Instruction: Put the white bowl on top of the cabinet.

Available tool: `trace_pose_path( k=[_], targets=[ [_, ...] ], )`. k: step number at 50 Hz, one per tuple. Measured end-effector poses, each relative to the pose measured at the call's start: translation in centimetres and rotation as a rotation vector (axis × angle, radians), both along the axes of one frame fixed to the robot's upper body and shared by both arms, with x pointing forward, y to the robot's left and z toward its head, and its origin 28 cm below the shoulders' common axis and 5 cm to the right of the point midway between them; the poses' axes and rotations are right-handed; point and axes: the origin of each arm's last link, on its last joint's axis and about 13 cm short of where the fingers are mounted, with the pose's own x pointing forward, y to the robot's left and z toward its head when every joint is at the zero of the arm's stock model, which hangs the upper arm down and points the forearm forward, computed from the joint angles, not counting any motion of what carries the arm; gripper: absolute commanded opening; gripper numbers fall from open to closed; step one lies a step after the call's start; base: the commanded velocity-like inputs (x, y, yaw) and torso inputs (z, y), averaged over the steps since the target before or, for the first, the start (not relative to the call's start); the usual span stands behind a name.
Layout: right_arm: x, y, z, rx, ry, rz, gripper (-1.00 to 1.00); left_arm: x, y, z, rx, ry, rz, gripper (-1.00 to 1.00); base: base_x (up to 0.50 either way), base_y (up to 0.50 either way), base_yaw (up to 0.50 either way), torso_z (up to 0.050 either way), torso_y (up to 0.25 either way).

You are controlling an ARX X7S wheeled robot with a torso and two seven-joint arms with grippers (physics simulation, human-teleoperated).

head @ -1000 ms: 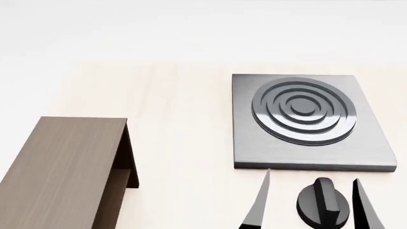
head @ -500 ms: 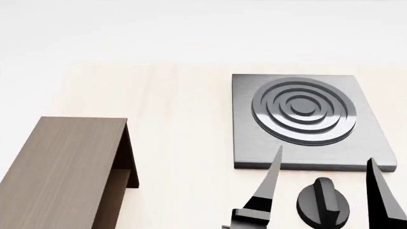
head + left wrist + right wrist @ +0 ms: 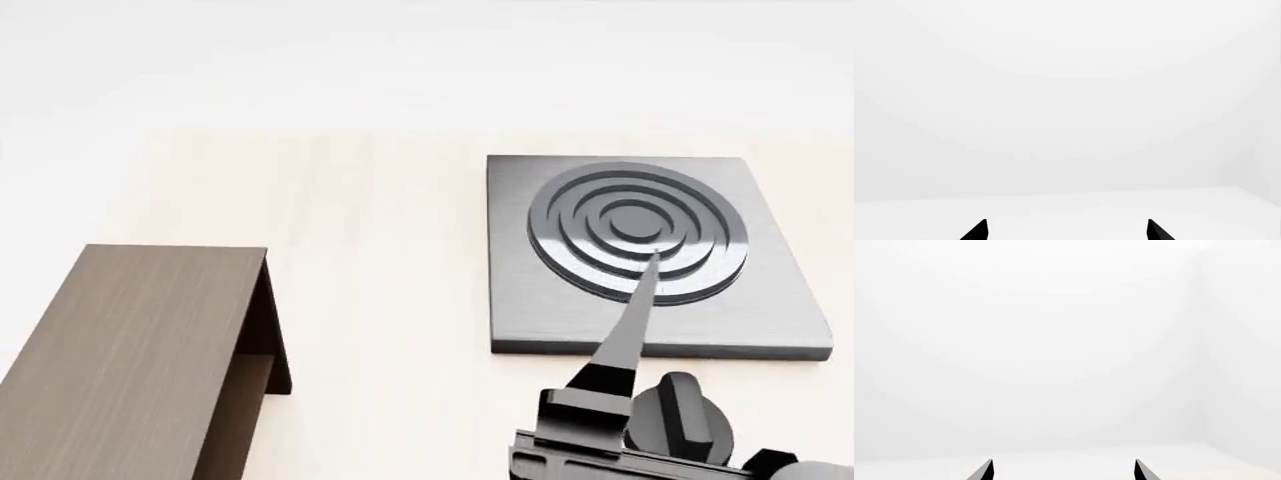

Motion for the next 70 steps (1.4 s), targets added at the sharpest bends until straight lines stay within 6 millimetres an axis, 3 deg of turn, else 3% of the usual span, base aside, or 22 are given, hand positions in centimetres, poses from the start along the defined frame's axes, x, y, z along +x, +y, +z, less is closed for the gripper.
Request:
trace_pose_path(
  k=[16, 70],
  targets=[
    [-1.0, -2.3, 1.0, 0.026, 0.027, -0.167, 1.00, 0.2, 0.0, -0.1, -0.003, 0.002, -0.004, 1.00, 0.00, 0.00, 0.00, 0.000, 0.000],
    [-6.2, -10.5, 0.9, 0.312, 0.041, -0.801, 1.00, 0.3, -0.1, -0.2, -0.007, 0.003, -0.011, 1.00, 0.00, 0.00, 0.00, 0.000, 0.000]
  ],
)
